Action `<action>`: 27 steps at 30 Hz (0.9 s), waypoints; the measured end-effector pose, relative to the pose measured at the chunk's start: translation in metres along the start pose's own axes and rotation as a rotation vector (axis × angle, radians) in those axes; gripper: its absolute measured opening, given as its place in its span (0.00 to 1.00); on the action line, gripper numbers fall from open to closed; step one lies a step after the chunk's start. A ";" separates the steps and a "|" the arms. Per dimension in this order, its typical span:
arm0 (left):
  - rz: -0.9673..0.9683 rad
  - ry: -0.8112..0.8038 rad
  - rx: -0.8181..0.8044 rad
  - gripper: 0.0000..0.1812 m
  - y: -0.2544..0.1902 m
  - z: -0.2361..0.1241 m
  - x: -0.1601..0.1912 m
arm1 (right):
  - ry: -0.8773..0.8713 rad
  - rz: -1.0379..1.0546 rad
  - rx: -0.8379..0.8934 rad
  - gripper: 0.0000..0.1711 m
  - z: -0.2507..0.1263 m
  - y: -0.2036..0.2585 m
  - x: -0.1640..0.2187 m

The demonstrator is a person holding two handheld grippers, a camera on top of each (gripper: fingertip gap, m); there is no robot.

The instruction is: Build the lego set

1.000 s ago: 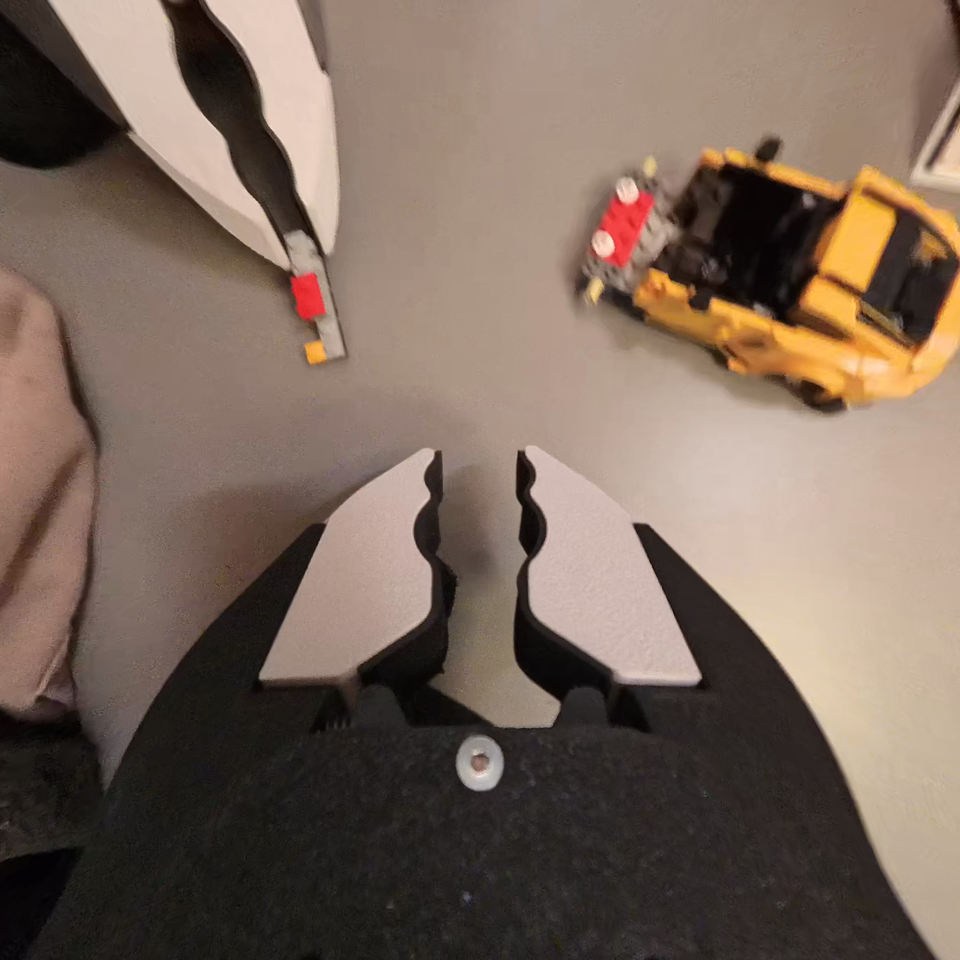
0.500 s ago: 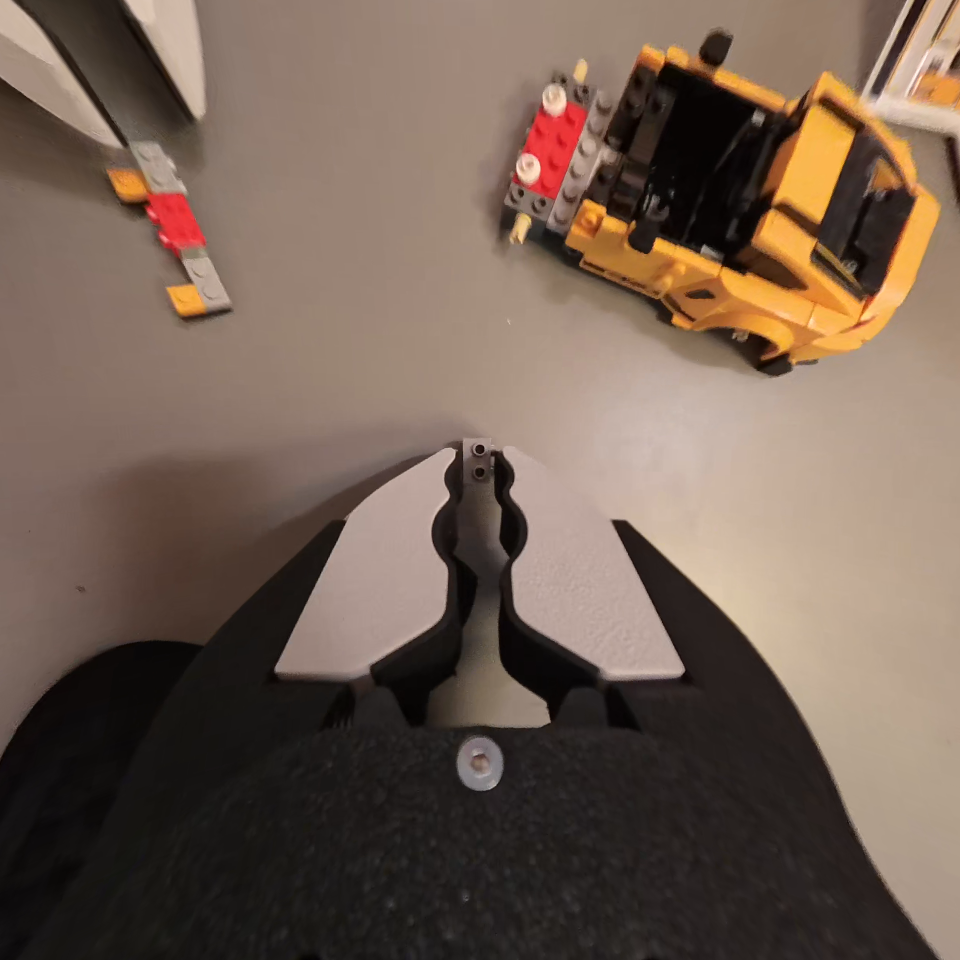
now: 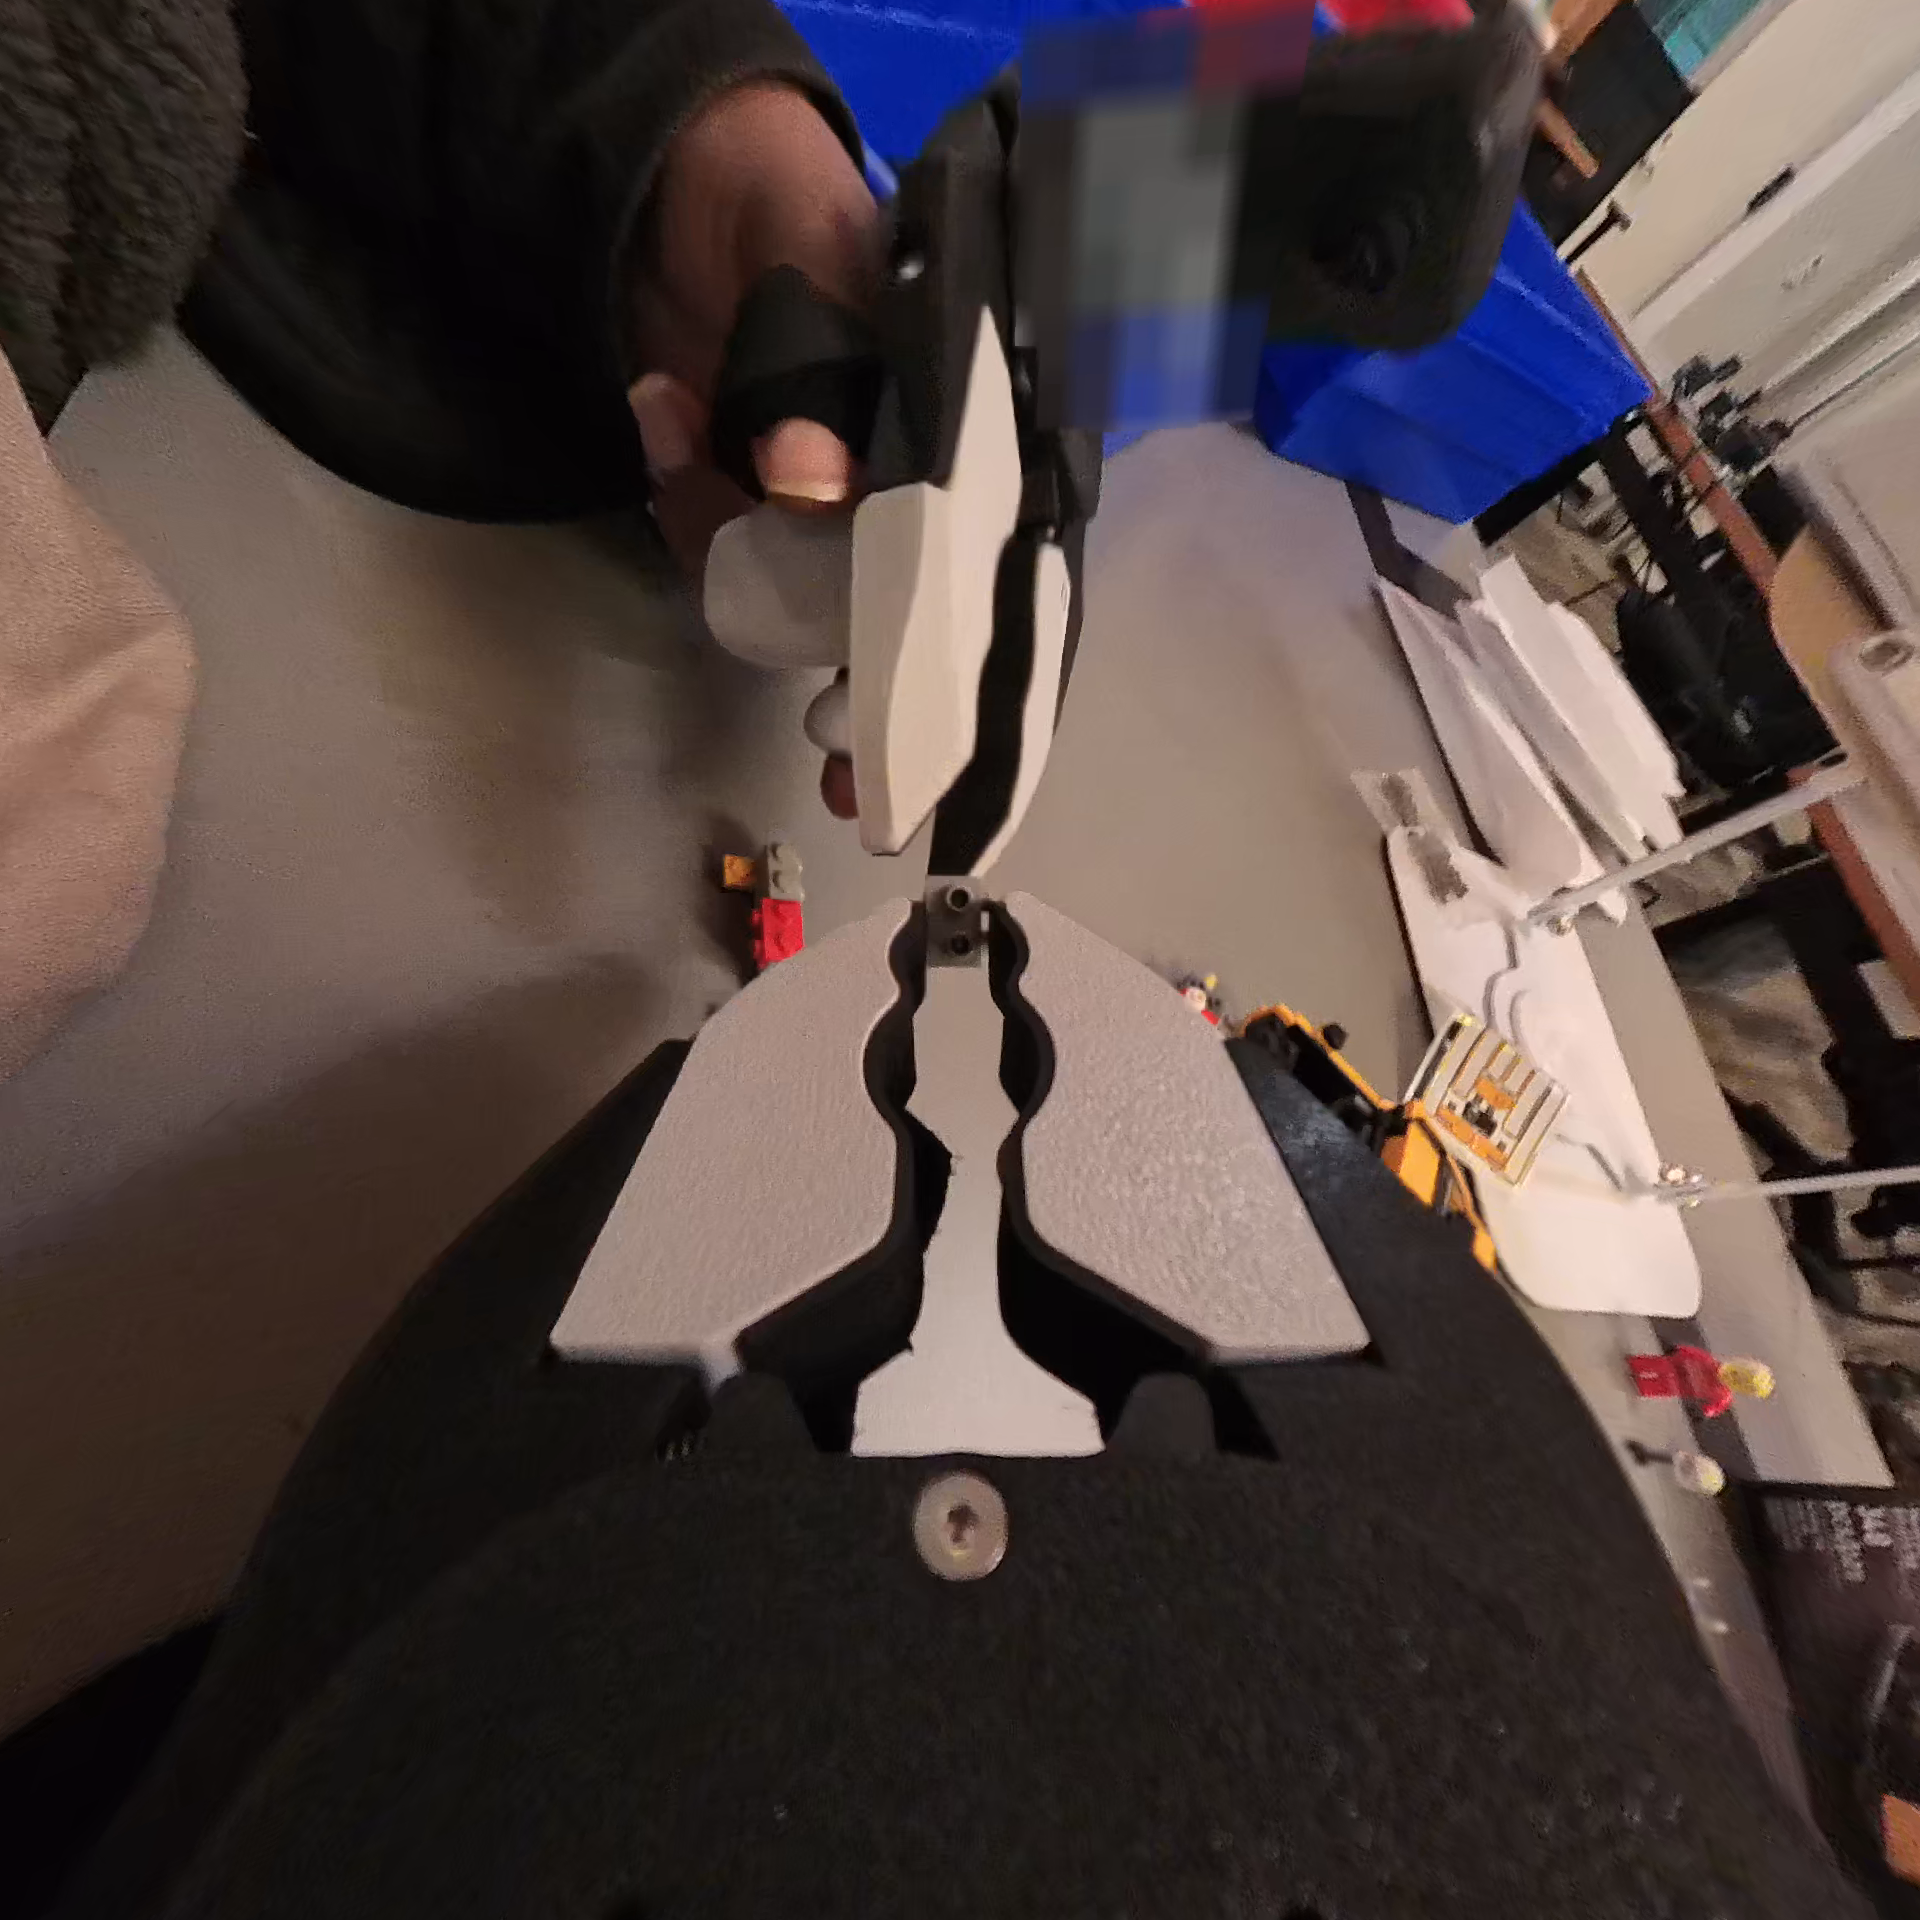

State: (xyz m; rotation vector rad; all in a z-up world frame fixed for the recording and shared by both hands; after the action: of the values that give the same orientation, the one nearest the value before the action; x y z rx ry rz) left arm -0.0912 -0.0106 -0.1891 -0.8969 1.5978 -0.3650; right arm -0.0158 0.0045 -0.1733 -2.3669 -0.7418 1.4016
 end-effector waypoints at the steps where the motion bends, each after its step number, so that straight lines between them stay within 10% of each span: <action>1: -0.029 -0.014 0.028 0.12 -0.002 0.000 -0.001 | -0.010 -0.014 0.007 0.06 -0.001 0.001 -0.003; 27: -0.177 -0.120 0.652 0.11 -0.051 -0.007 -0.007 | -0.330 -0.101 0.025 0.06 -0.019 0.007 -0.055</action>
State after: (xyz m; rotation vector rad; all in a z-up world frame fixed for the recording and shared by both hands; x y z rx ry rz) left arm -0.0807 -0.0403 -0.1478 -0.5377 1.1741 -0.8798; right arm -0.0189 -0.0324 -0.1275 -2.0707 -0.9058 1.7668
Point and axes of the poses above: each gripper's, where its closed fingertips meet, z out along the fingers, x out of its underside, y = z × x across the jaws, the point moved 4 cm from there along -z, back along the fingers, and after that the axes turned 3 degrees about y, right-handed, at the moved point
